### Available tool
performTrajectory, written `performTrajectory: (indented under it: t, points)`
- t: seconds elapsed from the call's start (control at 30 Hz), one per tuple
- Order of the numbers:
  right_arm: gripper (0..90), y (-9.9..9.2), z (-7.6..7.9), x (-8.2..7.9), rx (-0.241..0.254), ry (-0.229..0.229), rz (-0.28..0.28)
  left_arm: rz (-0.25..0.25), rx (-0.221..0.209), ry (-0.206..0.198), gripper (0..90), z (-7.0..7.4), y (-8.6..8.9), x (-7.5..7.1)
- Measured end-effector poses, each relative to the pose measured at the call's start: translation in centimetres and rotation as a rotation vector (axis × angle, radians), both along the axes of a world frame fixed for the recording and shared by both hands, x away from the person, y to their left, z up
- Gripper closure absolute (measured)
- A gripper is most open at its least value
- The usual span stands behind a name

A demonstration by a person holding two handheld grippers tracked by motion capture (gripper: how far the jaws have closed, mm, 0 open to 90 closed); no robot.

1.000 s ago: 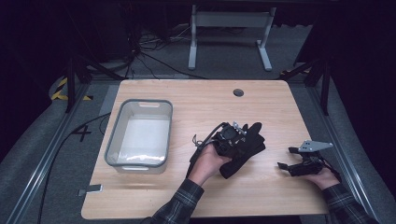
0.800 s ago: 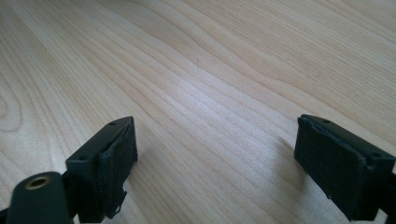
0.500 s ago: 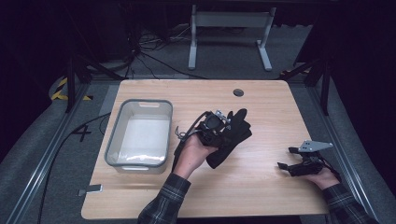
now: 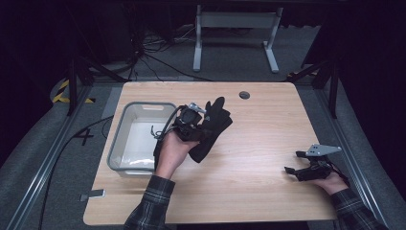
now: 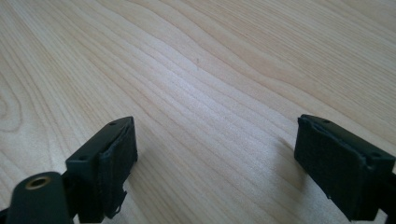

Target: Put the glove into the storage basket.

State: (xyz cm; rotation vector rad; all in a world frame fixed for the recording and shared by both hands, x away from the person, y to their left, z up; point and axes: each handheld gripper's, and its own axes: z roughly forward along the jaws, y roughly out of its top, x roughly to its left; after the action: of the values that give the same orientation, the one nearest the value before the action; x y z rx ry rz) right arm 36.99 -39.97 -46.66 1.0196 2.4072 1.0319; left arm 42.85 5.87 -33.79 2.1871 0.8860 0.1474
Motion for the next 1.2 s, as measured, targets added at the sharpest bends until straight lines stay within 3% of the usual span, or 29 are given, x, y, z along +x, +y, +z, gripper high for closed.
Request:
performTrajectory:
  t: [0.23,0.77,0.9,1.2]
  points:
    - [13.9,0.0,0.0,0.0,0.000,0.000,0.000,0.079,0.002,-0.002,69.3,-0.2,3.0,0.3]
    - [13.7,0.1,0.0,0.1,-0.002,-0.001,-0.003,0.208,0.009,-0.019,69.3,-1.2,9.8,0.3]
    - [13.7,0.1,0.0,0.2,-0.002,-0.001,0.001,0.258,0.024,-0.007,69.3,-1.8,11.6,0.6]
    - [13.7,0.1,0.0,0.2,-0.003,-0.002,0.004,0.293,0.063,0.038,69.2,-4.2,13.5,1.6]
